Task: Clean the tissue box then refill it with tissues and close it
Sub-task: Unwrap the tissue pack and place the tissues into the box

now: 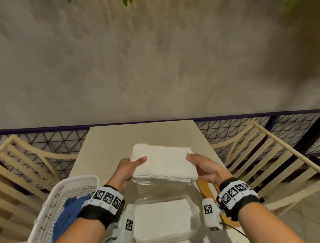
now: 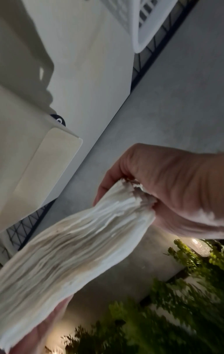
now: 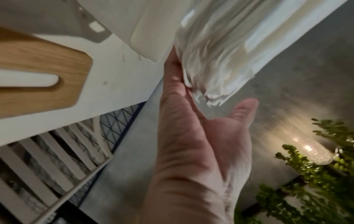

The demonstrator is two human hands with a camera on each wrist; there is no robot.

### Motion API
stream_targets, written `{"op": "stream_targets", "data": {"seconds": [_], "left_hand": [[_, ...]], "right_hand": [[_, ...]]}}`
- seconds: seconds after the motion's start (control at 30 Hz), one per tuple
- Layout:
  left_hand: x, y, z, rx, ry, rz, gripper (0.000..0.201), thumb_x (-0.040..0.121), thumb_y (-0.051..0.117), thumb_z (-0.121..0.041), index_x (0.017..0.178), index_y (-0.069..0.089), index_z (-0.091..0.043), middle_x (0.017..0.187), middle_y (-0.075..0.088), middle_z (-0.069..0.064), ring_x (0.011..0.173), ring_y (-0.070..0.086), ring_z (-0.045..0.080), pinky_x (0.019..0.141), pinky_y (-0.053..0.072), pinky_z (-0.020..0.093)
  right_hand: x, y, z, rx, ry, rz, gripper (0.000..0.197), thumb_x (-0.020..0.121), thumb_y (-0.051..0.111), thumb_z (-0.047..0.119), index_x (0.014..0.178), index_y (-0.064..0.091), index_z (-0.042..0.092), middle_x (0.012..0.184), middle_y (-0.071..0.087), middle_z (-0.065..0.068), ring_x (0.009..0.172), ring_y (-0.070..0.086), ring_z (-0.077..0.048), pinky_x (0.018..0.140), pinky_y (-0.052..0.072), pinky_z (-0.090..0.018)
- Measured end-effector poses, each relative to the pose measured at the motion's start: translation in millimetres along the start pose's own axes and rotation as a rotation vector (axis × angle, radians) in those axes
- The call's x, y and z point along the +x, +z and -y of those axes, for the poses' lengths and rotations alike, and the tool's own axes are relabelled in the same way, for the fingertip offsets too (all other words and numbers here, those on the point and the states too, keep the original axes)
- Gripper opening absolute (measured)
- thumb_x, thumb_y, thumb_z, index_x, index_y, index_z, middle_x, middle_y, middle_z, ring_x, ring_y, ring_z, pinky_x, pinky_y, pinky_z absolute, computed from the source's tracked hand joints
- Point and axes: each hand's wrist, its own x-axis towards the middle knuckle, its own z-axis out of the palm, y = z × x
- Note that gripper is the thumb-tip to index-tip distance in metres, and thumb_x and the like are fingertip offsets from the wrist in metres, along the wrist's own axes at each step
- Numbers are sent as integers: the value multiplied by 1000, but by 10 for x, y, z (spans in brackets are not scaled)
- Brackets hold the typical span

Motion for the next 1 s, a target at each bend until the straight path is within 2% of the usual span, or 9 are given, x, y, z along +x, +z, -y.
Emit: {"op": "stream_targets", "data": {"seconds": [0.07,0.13,0.2,0.27,0.47,0.57,0.7,0.93,1.0], "left_hand": [[150,41,-34,46,-14,-48,52,69,79,-35,98,65,6,101,71,23,92,69,37,81,53,41],[332,68,-19,114,-26,-77,70,58,80,-53,92,65,6,98,71,23,91,68,41,74,51,39],[474,94,17,143,-52,-101,62,69,69,-59,81,63,2,90,70,21,81,68,38,68,48,35],[658,87,128,152,-109,-131,65,78,53,-63,87,63,0,92,71,19,85,68,36,73,53,38],[896,78,332,173,-165,-202,35,87,58,-23,102,59,9,104,67,23,95,64,36,87,50,45],[869,147,342,303,-126,-295,38,85,62,-21,113,55,4,116,63,23,104,61,36,93,50,43],[829,218,344,521,-82,-344,41,85,62,-22,117,52,3,122,59,20,111,55,33,80,38,28],[857,297,394,794,2,-320,28,84,58,-20,104,56,0,105,64,17,82,58,27,68,45,28],[860,311,410,888,8,-293,29,83,59,-21,106,59,-3,105,65,15,86,62,28,72,50,30]], "right_hand": [[107,-10,130,-88,1,-50,30,91,56,7,118,51,-8,114,64,-24,101,62,-35,90,49,-45],[218,13,234,-176,-1,-138,20,90,58,3,106,54,-9,102,65,-22,85,64,-33,77,51,-41],[366,31,266,-216,-8,-177,19,88,61,4,102,53,-6,95,62,-21,75,61,-30,65,49,-36],[535,13,232,-240,10,-202,20,85,64,5,99,52,-3,89,60,-19,67,59,-27,58,46,-32],[922,-53,1,-547,12,-301,28,80,70,14,66,47,8,57,46,-5,49,43,-16,48,33,-22],[1010,-56,-102,-677,18,-315,31,79,71,16,59,48,11,57,50,-2,52,47,-13,47,35,-22],[1084,-26,-147,-799,23,-333,25,77,71,16,65,52,7,62,53,-4,54,50,-14,41,36,-17],[1094,151,-216,-1101,44,-345,33,80,63,10,58,38,13,60,44,3,55,47,-12,38,29,-18],[1098,160,-246,-1124,38,-323,34,79,65,14,59,38,15,62,44,4,60,49,-13,38,28,-17]]}}
